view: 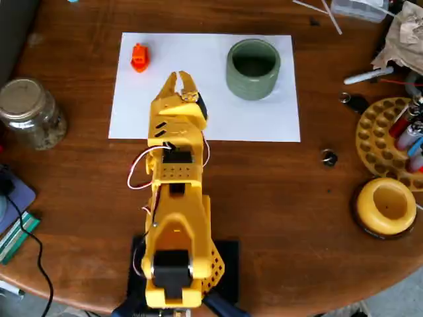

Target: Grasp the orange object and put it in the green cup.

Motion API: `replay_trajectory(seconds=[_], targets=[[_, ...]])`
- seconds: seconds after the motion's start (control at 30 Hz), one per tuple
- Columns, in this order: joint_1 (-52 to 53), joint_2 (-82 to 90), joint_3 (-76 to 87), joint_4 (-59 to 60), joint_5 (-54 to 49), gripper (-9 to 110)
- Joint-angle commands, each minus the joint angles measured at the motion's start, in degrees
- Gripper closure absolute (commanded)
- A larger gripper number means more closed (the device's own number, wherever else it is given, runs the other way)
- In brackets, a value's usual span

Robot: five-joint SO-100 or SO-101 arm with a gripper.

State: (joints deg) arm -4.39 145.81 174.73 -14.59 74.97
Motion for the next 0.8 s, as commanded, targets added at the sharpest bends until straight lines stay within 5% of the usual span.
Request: replay_trajectory(seconds=[0.0,0.23,0.67,0.77], targets=[[-3.0,-21.1,-4.0,-15.5,4.9,101],[-9.1,-45.4,-12.1,-30.4,9.3,101],[-16.1,-63.3,-29.7,-31.3,14.4,101],[-16.2,-65.3,-32.2,-31.2,14.5,93]])
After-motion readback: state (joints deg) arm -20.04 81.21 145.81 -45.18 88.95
